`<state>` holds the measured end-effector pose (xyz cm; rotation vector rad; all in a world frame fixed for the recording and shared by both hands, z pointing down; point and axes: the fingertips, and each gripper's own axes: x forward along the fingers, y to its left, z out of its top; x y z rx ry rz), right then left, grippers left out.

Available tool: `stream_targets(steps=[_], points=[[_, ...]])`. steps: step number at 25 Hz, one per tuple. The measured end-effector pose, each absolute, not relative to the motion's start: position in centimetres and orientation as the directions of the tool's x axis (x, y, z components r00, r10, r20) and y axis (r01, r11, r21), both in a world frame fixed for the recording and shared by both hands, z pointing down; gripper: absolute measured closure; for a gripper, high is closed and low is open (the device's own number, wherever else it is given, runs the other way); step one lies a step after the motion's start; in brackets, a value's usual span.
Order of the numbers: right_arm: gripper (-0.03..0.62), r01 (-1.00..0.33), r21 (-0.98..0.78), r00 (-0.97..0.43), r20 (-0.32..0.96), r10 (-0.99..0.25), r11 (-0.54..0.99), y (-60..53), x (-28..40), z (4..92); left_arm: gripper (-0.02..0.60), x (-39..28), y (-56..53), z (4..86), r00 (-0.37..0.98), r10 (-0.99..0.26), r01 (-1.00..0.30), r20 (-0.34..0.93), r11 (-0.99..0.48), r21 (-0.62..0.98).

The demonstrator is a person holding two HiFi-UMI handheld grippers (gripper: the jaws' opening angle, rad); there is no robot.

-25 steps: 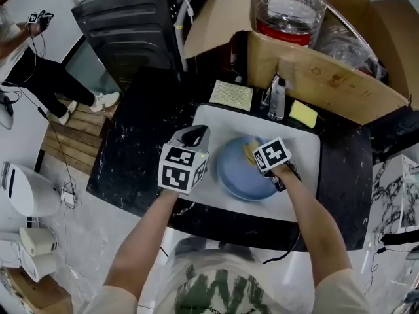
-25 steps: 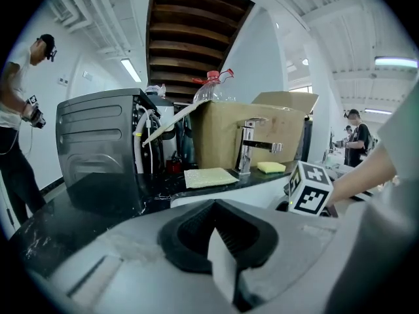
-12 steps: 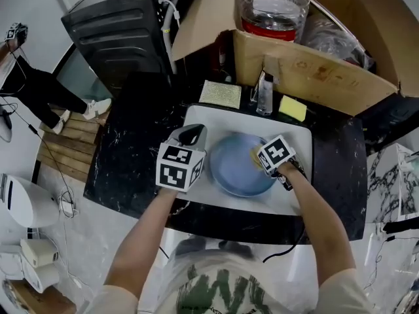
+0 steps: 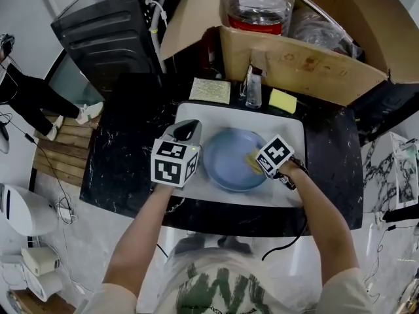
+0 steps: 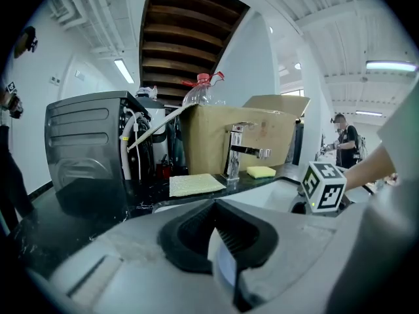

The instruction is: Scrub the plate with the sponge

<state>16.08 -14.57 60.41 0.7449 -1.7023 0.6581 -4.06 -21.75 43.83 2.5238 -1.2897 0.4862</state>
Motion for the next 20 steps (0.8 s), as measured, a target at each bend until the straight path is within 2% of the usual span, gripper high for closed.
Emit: stream_targets(steps=[20], points=[[0.523, -0.514, -0.284, -0.364, 0.927, 0.095, 0.809, -10.8, 8.1, 59.6, 0.583, -5.0, -22.0, 43.7, 0.532, -0.743, -0.83, 0.406, -0.553, 0.075]])
